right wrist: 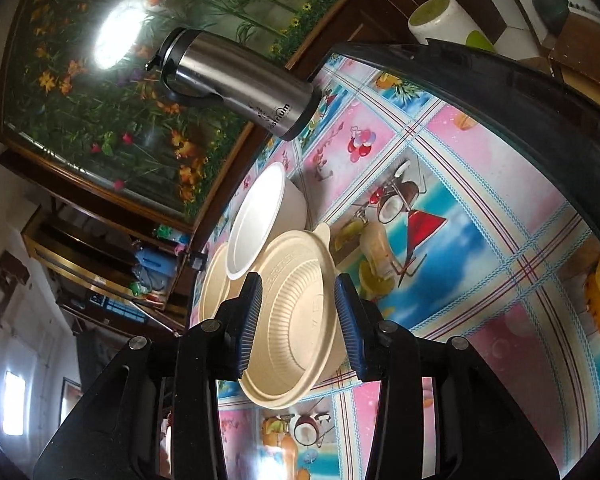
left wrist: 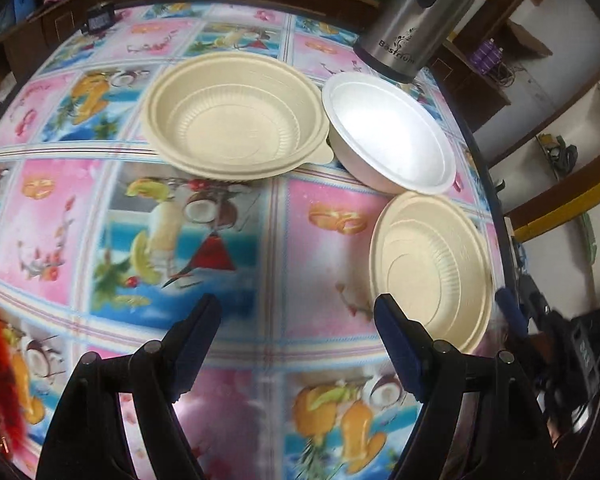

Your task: Organize plates and bowls

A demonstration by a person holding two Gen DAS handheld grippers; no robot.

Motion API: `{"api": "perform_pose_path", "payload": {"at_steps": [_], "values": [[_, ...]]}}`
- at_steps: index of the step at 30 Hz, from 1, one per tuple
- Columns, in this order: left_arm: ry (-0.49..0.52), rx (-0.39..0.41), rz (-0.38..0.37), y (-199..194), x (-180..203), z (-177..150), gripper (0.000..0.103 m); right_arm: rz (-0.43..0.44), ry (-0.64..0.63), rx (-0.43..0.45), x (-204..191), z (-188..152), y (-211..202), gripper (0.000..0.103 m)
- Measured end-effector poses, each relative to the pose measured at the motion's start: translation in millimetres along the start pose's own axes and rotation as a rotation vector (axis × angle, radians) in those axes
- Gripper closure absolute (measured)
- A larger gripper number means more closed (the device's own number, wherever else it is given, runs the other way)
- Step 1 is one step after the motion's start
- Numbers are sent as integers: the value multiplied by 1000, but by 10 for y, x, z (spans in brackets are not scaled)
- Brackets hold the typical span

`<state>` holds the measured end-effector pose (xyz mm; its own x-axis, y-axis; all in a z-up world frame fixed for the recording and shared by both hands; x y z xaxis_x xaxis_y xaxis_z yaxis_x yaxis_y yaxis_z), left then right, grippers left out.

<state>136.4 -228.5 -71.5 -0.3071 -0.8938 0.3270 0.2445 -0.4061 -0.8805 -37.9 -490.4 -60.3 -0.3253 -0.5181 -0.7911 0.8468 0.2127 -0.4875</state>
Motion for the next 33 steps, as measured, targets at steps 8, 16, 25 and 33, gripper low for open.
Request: {"api": "perform_pose_path", "payload": {"at_steps": [8,16,25,33], "values": [[-10,-25,-13,160,125,83,24,-26,-2,-48,18,-27,105,66],[-8,-54,-43,294,240,67,24,-47,15,-89,66,-47,190,66],[58,-20,16,375,363,54,24,-66,16,-103,78,-61,238,66],[123,55,80,398,434,47,24,-100,5,-108,69,-76,279,66]]}}
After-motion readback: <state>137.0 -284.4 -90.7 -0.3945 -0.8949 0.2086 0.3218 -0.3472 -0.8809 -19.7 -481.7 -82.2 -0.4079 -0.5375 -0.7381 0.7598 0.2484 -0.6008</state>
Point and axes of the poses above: each gripper's, at about its wrist camera, not at the fingertips, and y roughly the way its jaws point, x to its right, z to its top, the point moved 1 cm from there along y, roughly the way its jaws point, and after that the axes turned 2 degrees about -z, right-handed, at the moved point
